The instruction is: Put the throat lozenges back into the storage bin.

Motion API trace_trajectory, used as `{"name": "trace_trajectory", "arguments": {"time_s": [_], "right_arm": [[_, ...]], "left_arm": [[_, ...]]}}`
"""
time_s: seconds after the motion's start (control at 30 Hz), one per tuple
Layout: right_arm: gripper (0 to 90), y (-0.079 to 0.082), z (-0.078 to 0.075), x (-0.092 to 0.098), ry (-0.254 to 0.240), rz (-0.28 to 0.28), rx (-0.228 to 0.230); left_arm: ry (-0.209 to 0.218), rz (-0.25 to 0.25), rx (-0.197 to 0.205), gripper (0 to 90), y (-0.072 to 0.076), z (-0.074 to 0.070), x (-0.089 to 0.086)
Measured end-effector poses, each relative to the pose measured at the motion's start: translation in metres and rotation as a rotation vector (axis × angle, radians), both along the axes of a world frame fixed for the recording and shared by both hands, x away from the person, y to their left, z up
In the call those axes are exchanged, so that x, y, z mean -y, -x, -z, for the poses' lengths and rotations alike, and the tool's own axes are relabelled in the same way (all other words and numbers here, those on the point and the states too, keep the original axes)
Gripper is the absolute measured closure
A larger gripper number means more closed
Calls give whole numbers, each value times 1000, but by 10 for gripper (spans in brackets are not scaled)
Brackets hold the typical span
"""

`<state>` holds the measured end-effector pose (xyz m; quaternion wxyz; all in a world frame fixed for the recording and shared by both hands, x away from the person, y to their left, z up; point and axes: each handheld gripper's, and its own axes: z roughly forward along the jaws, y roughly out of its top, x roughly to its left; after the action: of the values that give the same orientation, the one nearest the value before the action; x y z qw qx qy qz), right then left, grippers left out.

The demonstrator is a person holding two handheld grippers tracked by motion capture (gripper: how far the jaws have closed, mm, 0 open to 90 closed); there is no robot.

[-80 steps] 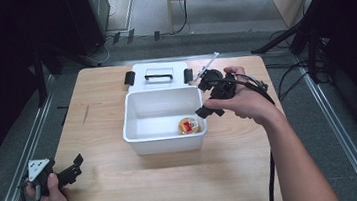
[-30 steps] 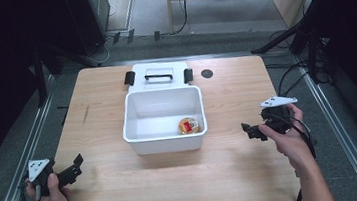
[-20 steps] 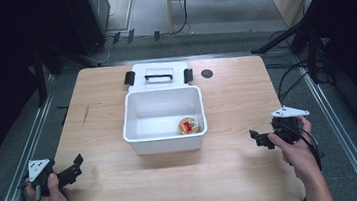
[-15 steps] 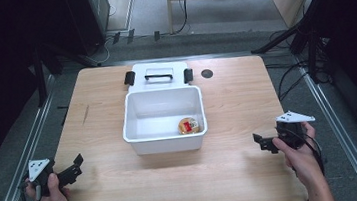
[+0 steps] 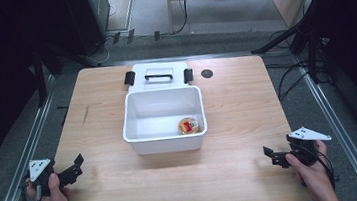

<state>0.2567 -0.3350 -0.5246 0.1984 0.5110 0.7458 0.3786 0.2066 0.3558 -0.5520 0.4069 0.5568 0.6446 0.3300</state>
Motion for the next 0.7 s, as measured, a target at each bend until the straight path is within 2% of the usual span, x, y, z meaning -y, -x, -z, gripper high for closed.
{"name": "trace_trajectory", "arguments": {"time_s": [0.33, 0.63, 0.7], "right_arm": [[3, 23, 7, 23, -34, 48, 20], [3, 39, 13, 34, -46, 50, 26], [6, 43, 16, 38, -62, 76, 34]], "left_arm": [[-3, 1, -1, 0, 1, 0, 0], [-7, 3, 1, 0, 1, 0, 1], [-7, 3, 1, 0, 1, 0, 1]]}}
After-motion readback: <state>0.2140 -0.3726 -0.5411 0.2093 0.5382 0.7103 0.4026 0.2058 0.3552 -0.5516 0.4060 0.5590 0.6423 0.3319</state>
